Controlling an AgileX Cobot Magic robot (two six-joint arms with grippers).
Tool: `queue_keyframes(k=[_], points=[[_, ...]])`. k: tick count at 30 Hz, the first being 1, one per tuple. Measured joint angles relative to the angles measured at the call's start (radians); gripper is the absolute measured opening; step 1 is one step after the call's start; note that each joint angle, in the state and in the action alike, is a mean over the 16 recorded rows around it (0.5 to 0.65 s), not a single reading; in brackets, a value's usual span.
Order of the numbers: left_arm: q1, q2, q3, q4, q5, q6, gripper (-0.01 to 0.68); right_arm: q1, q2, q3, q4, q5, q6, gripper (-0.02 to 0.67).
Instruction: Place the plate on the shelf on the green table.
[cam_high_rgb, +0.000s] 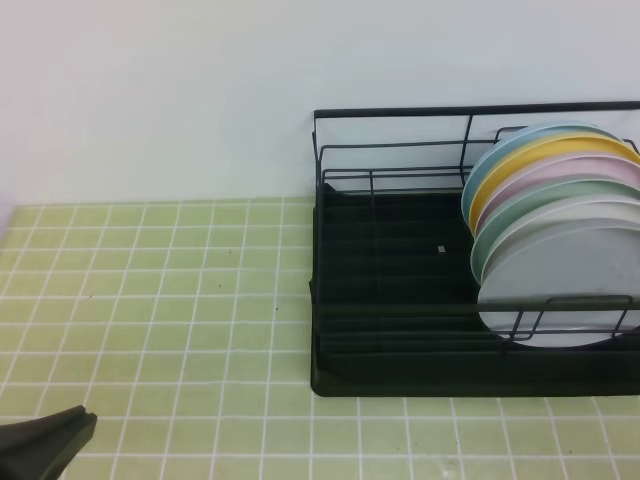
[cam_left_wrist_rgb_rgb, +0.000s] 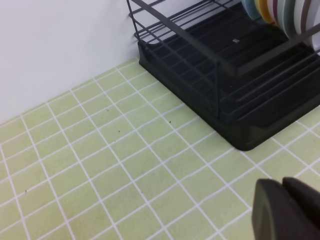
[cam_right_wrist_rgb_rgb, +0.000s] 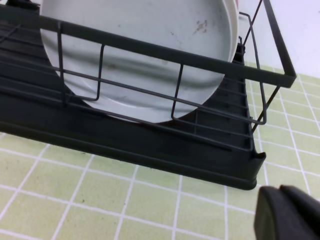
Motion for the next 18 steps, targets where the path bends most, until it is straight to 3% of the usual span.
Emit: queue_keyframes(k=[9, 18], points=[[0.043, -0.027, 0.0, 0.013, -0.004, 0.011, -0.003, 0.0, -0.001, 0.002, 0.0, 0.0, 0.0, -0.003], [0.218, -0.125, 0.0, 0.033, -0.025, 0.02, -0.003, 0.0, 0.0, 0.0, 0.0, 0.0, 0.0, -0.003]])
